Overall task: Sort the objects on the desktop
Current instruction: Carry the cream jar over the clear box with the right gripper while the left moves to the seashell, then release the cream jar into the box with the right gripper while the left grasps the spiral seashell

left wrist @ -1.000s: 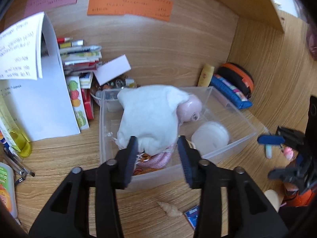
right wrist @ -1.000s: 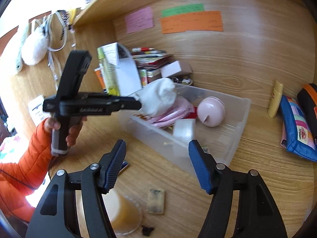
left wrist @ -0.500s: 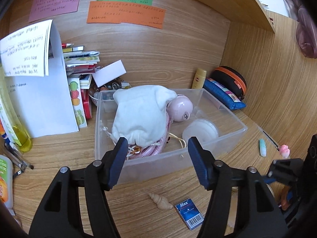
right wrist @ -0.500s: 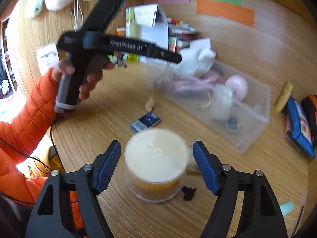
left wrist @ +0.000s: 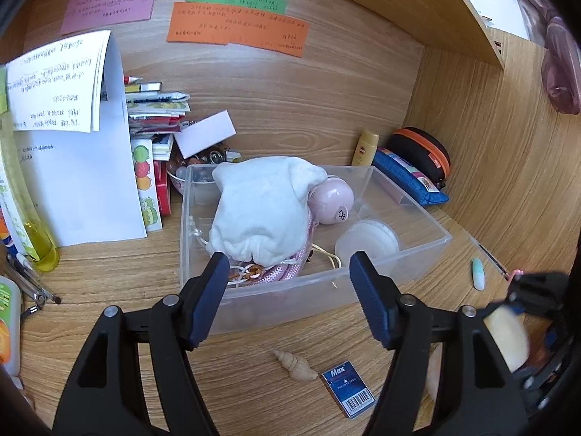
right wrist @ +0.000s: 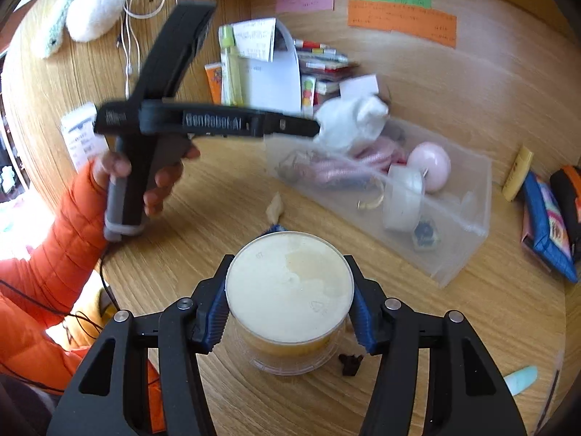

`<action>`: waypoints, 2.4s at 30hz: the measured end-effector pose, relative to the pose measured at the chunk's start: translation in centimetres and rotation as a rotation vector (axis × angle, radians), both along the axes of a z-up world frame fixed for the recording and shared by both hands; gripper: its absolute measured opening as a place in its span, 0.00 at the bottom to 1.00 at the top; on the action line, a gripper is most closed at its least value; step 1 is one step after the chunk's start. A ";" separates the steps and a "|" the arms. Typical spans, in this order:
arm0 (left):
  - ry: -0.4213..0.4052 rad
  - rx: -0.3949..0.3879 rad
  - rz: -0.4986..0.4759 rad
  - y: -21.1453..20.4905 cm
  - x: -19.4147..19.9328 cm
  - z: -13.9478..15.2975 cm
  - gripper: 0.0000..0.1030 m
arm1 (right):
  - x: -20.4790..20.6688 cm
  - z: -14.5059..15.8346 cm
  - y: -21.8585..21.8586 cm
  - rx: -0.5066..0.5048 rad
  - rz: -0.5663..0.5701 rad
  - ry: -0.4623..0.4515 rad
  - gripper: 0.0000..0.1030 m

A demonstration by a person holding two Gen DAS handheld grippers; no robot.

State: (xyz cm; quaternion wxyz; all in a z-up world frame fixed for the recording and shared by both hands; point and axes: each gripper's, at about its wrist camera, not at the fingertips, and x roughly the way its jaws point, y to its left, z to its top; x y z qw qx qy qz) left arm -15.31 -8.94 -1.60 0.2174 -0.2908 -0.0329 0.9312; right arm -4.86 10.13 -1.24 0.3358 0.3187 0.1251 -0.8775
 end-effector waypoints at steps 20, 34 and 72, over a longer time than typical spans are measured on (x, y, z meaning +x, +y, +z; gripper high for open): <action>0.021 -0.134 -0.077 0.7 3.3 -1.4 0.83 | -12.4 5.9 3.8 -0.055 -0.288 0.046 0.51; -0.152 -0.202 -0.078 0.4 1.0 -4.7 0.66 | -16.7 3.8 2.5 -0.029 -0.270 0.002 0.51; -0.204 -0.304 -0.083 3.0 3.9 -6.1 0.16 | -17.6 2.7 3.3 -0.044 -0.288 -0.028 0.64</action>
